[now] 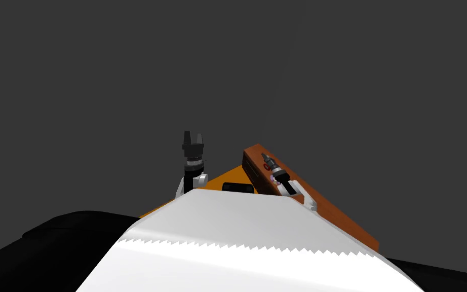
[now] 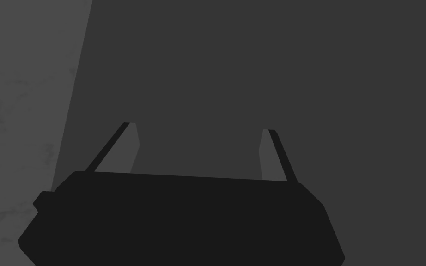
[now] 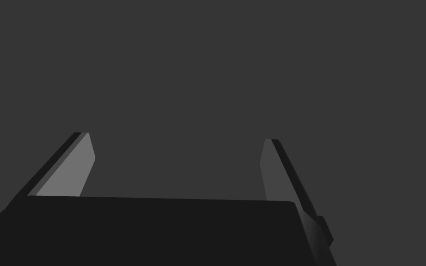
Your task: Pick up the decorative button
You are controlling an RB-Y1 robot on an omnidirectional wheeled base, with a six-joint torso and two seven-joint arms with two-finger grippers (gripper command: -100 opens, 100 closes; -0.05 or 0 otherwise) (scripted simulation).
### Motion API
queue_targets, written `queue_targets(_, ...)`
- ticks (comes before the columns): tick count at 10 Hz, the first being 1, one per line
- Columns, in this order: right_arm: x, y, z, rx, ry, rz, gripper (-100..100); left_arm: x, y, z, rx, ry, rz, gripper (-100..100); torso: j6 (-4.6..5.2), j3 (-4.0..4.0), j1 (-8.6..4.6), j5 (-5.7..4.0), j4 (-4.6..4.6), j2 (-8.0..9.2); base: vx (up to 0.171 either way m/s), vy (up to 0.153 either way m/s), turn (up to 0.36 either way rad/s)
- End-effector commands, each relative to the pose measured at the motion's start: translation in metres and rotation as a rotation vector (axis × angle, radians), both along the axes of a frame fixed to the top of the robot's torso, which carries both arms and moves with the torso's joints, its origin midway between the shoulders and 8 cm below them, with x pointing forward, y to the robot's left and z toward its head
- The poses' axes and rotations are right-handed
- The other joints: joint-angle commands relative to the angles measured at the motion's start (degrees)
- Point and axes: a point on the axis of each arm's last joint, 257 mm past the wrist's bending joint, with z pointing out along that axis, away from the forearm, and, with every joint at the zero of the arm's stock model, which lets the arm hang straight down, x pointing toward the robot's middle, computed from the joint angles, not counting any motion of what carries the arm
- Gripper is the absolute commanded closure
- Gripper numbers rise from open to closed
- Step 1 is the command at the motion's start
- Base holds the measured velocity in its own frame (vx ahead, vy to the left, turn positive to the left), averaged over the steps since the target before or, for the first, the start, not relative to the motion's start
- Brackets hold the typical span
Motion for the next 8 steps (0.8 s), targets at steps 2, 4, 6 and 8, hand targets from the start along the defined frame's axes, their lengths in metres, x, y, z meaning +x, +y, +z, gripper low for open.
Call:
queue_targets(2,-0.002,-0.015,-0.035,-0.112,0.066,0.024,-100,0.0,0.0,0.0,0.0,0.0,0.0,0,-0.03,0.0,0.0,0.01,0.0,0.0,0.009,-0.005,0.229)
queue_targets(4,-0.005,-0.025,-0.055,-0.166,0.105,0.032,-100,0.0,0.0,0.0,0.0,0.0,0.0,0,0.02,0.0,-0.03,0.0,0.0,0.0,0.007,-0.009,0.128)
queue_targets(6,-0.01,-0.039,-0.077,-0.22,0.152,0.036,-100,0.0,0.0,0.0,0.0,0.0,0.0,0,0.02,0.01,-0.03,0.0,0.0,0.02,0.002,-0.008,0.114)
queue_targets(8,-0.016,-0.054,-0.099,-0.274,0.198,0.041,-100,0.0,0.0,0.0,0.0,0.0,0.0,0,0.02,0.02,-0.01,0.0,0.01,0.02,0.001,-0.007,0.121)
